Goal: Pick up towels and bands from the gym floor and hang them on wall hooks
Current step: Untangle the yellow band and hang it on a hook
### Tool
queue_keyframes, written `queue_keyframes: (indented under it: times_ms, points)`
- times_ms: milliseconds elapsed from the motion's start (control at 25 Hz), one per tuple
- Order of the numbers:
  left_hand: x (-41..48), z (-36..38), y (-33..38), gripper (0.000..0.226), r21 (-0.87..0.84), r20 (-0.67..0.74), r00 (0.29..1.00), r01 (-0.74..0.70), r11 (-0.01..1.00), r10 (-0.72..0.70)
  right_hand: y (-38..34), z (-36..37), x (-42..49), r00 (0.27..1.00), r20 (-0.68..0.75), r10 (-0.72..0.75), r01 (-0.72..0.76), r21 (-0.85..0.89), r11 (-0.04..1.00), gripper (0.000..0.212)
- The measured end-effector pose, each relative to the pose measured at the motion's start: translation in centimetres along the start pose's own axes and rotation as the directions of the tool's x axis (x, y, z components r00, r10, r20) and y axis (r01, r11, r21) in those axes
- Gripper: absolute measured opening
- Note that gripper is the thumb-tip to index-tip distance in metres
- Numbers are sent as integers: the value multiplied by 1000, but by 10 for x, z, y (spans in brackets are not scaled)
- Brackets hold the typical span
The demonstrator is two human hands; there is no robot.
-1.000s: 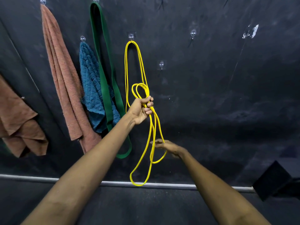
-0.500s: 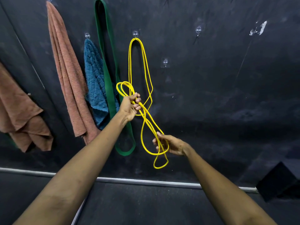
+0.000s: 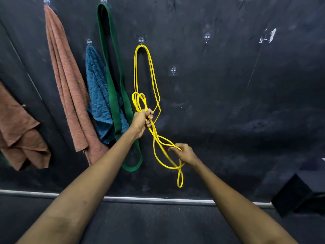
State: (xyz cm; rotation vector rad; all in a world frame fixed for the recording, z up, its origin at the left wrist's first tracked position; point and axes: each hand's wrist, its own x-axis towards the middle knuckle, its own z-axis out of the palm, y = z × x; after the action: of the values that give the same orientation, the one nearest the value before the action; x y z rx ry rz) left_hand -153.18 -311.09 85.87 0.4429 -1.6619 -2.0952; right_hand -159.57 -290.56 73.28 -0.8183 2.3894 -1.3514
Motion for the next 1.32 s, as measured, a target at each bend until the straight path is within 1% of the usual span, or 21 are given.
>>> queue_keyframes:
  times_ms: [40,80,200,280,400,520,600,640,680,720,760,800,840,880,920,960,1000,1080,1160,1240,1320]
  points:
    - [2,1,-5,28,66,-35,999,-22,998,25,1,-1,0,999,-40,-10,8,-51,999,19]
    - [4,1,-9,27,133,-74,996,-32,991,42,1,-2,0,999,-43,5,-5,-9,1000,21]
    - [7,-8,-23,17,219,-184,983,33,975,8,-10,-5,-2,988,96,124,-149,326,934,31]
    - [8,-21,-35,18,182,-246,966,127,975,-80,-23,-10,-4,980,136,145,-184,349,919,32]
    - [6,-45,-52,19,-14,-328,893,321,947,-307,-39,-22,1,984,150,98,-150,389,909,29]
    - [-1,-66,-58,20,-158,-292,799,502,850,-526,-54,-35,9,979,194,67,-134,355,925,19]
    - [-10,-78,-59,50,-40,-167,691,708,705,-703,-64,-43,14,974,218,55,-119,294,948,13]
    - [-16,-82,-59,67,150,-103,623,780,607,-775,-68,-46,16,970,236,56,-116,249,962,11]
    - [-22,-83,-58,75,413,-85,584,758,505,-807,-73,-49,17,963,261,62,-120,214,970,11]
    - [-27,-79,-57,69,635,-101,606,650,417,-789,-77,-51,17,953,293,71,-131,191,973,12]
    - [-30,-71,-57,52,756,-90,703,509,411,-705,-80,-52,18,943,324,79,-142,174,974,12]
    - [-29,-62,-57,36,785,-17,815,370,497,-579,-83,-52,18,932,352,84,-145,150,978,12]
    - [-30,-49,-55,39,760,79,892,235,606,-445,-86,-51,18,926,369,84,-136,116,984,13]
    - [-31,-33,-51,58,715,181,921,117,689,-344,-89,-49,18,924,376,72,-109,79,991,14]
    - [-31,-18,-48,70,678,273,919,24,734,-283,-90,-48,17,925,375,51,-74,46,996,15]
    - [-30,-4,-46,69,672,346,907,-59,738,-242,-92,-48,17,927,375,30,-41,22,999,16]
    - [-28,6,-46,59,674,399,891,-126,728,-215,-93,-49,17,928,373,15,-22,14,1000,19]
    - [-24,15,-47,32,679,436,874,-163,716,-214,-92,-56,20,928,374,12,-31,44,999,26]
    - [-25,18,-45,15,649,407,892,-130,750,-197,-87,-67,19,921,388,25,-58,74,996,27]
    - [-28,22,-35,21,524,324,932,-35,851,-161,-78,-74,16,923,383,47,-85,85,993,23]
    - [-28,25,-30,14,422,248,959,24,906,-140,-67,-74,13,935,350,65,-143,204,968,27]
